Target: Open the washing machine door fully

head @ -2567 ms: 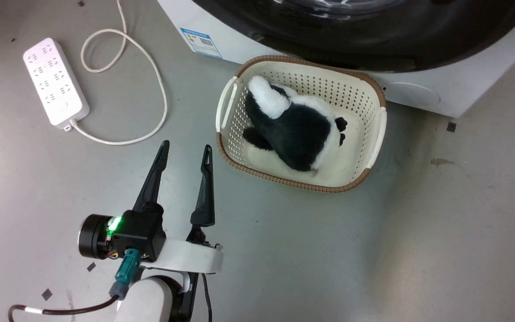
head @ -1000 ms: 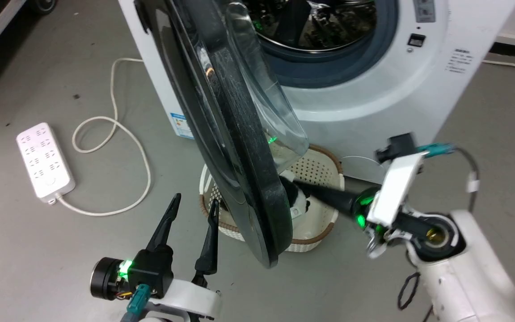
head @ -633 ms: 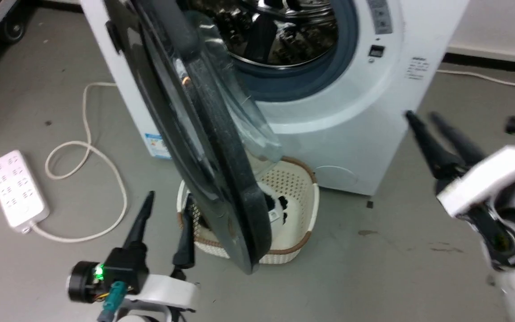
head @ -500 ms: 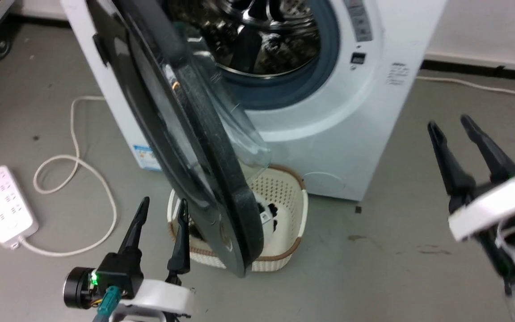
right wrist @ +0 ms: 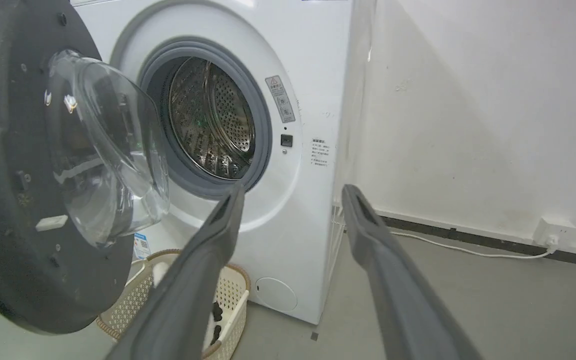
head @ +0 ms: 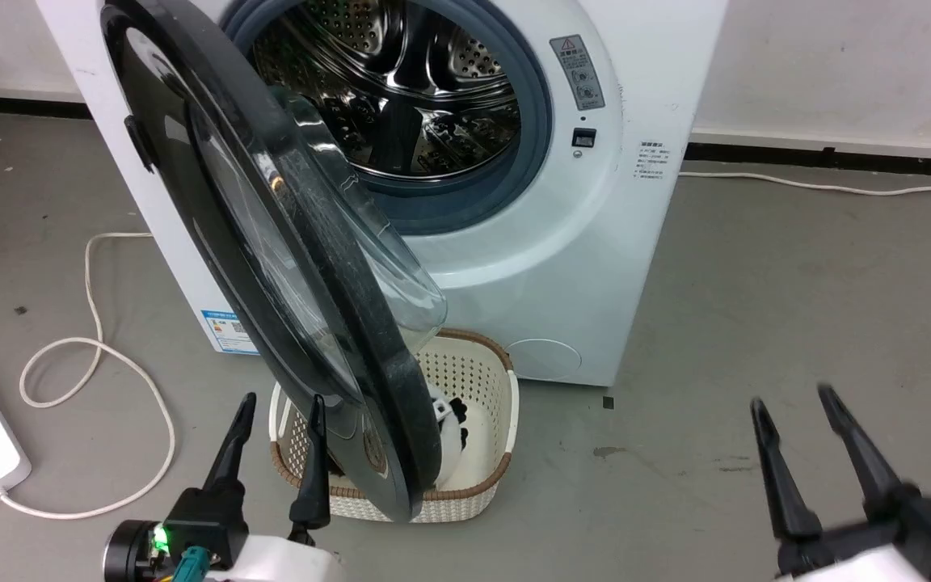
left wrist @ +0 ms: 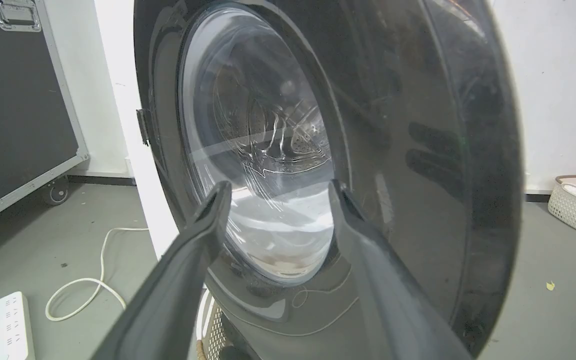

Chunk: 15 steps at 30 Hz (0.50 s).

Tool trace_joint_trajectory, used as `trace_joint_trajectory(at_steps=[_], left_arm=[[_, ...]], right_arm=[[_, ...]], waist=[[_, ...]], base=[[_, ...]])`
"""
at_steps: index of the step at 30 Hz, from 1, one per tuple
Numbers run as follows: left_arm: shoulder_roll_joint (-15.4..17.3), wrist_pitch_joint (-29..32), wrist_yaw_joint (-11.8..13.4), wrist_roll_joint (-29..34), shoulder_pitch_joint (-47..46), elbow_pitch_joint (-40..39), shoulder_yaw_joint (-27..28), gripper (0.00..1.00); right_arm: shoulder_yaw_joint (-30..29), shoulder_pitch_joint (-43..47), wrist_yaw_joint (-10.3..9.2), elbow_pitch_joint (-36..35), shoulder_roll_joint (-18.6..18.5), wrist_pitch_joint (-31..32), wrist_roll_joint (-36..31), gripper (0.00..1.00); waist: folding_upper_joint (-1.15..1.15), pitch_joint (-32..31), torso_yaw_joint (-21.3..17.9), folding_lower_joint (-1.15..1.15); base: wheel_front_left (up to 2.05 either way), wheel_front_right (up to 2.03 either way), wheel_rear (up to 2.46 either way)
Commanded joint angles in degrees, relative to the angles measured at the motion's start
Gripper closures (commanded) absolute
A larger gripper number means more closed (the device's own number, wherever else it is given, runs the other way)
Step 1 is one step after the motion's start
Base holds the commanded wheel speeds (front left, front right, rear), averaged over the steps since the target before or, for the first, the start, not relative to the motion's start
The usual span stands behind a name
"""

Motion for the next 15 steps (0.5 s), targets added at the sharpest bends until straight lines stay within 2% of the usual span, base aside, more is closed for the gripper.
trace_joint_trajectory(at_steps=[1, 8, 9, 10, 11, 15], left_arm=[[0.10, -0.30, -0.33, 0.07, 0.85, 0.16, -0.08, 0.00], [-0.06, -0.30, -0.49, 0.22, 0.94, 0.65, -0.02, 0.00], [-0.08, -0.30, -0.60, 0.20, 0.98, 0.77, -0.07, 0.07], [-0.09, -0.30, -0.75, 0.18, 1.01, 0.99, -0.14, 0.70], [-0.20, -0.30, -0.62, -0.67, 0.76, 0.55, 0.60, 1.00], [-0.34, -0.30, -0.20, -1.17, 0.54, -1.51, 1.43, 1.00]], right_arm=[[-0.50, 0.88, 0.03, -0.25, 0.34, -0.34, -0.23, 0.00], [-0.41, 3.97, 0.03, -0.67, 1.87, -0.80, -1.54, 0.00], [-0.36, 3.89, 0.03, -0.83, 1.92, -0.81, -1.70, 0.00], [-0.34, 3.74, 0.03, -0.96, 1.96, -0.83, -1.76, 0.00], [-0.35, 3.09, 0.03, -1.06, 2.02, -0.86, -1.79, 0.00], [-0.52, 2.49, 0.03, -1.44, 2.06, -0.87, -1.82, 0.00]], waist=[[0.00, -0.04, 0.01, 0.01], [0.00, -0.02, -0.17, 0.01], [0.00, -0.03, -0.17, 0.01], [0.00, -0.03, -0.15, 0.01], [0.00, 0.05, -0.07, 0.01], [0.00, 0.04, -0.01, 0.01]], base=[[0.00, 0.00, 0.00], [0.00, 0.00, 0.00], [0.00, 0.00, 0.00], [0.00, 0.00, 0.00], [0.00, 0.00, 0.00], [0.00, 0.00, 0.00]])
